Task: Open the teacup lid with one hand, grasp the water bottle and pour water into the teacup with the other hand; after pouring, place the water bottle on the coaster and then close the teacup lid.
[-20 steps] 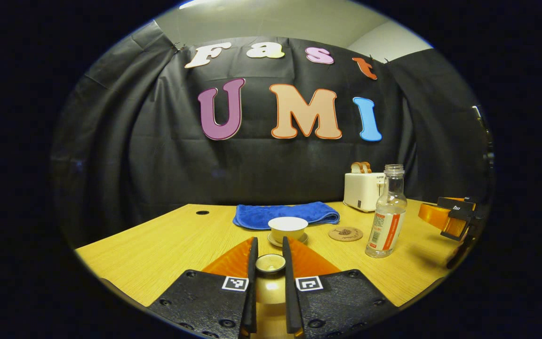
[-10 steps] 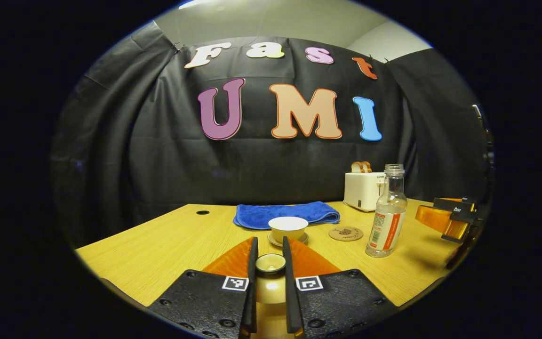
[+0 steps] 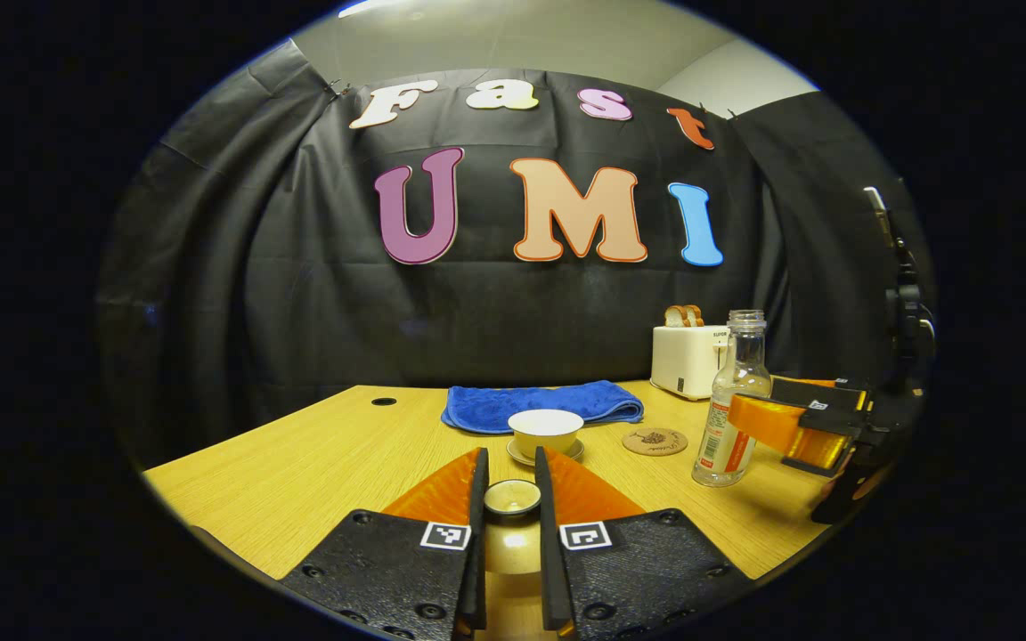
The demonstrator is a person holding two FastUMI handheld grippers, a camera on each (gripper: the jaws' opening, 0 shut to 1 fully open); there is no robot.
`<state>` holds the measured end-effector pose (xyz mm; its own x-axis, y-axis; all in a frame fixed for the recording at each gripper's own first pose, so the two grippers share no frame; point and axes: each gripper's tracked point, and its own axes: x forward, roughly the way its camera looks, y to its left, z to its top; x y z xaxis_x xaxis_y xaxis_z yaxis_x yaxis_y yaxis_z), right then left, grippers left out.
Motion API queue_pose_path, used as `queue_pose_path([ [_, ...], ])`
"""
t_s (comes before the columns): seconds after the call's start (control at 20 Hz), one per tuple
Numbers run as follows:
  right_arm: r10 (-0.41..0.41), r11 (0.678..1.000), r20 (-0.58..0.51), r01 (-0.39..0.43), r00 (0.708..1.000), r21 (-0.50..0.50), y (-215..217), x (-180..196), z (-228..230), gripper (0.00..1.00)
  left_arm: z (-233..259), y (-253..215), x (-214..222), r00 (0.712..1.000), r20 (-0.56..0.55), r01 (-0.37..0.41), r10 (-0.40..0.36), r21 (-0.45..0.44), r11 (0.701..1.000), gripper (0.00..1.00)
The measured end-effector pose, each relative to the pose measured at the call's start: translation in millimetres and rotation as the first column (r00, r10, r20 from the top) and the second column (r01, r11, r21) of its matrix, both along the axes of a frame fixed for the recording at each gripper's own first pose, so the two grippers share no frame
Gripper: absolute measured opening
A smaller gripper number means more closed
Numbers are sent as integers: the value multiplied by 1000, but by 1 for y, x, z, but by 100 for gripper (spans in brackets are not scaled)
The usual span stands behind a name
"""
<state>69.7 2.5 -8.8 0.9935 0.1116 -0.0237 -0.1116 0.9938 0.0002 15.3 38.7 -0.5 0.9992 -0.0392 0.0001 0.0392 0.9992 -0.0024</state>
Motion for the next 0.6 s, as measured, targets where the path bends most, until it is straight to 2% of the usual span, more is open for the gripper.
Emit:
queue_pose_path([
  [0.1, -10, 1000, -12, 10, 1000, -2, 4, 10, 0, 97, 0, -1, 0, 1000, 1, 2, -2, 0, 1000, 22],
  [0.25, -38, 999, -19, 38, 999, -8, 4, 20, -4, 81, 1, -1, 1, 1000, 1, 6, -6, 0, 1000, 24],
  [0.5, -5, 1000, -29, 5, 1000, -14, 11, 27, -5, 77, 1, -6, 1, 999, 1, 35, -35, 0, 999, 22],
  [0.6, -4, 999, -21, 3, 1000, -54, 16, 30, -4, 75, 0, -10, 2, 999, 1, 52, -52, 0, 999, 22],
])
